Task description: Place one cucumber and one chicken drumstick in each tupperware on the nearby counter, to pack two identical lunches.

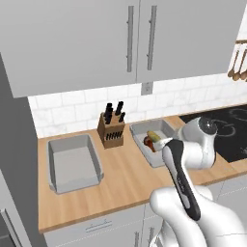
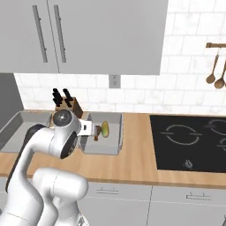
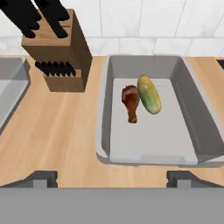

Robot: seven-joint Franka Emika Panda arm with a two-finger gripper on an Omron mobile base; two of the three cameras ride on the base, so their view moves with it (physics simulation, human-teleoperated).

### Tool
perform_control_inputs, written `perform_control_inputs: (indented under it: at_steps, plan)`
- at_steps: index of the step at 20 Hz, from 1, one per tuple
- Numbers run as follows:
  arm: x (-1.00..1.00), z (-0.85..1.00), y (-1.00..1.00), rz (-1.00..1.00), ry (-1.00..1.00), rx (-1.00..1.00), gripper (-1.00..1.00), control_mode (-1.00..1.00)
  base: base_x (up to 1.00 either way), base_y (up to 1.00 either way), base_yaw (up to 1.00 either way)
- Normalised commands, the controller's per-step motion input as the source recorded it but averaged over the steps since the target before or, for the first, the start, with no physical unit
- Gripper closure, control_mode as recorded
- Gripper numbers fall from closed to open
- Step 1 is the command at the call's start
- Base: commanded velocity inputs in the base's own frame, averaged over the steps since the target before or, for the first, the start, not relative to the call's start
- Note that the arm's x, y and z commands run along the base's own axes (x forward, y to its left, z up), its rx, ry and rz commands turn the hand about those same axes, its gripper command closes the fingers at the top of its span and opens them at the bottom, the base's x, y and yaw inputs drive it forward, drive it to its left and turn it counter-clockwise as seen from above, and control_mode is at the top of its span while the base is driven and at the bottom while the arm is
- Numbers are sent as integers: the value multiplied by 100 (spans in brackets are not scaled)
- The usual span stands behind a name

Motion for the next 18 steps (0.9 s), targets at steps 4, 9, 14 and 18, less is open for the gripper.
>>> perform_control_inputs:
  at_steps: [4, 9, 14, 18]
  plan:
    - [-76, 22, 3, 0, -15, 0, -100, -100, 0, 0, 0]
    - [-76, 23, 3, 0, -17, -1, -100, -100, 0, 0, 0]
    - [-72, -2, 25, -4, -5, -5, -100, -100, 0, 0, 0]
    - [-69, -12, 39, -5, 0, -9, -100, -100, 0, 0, 0]
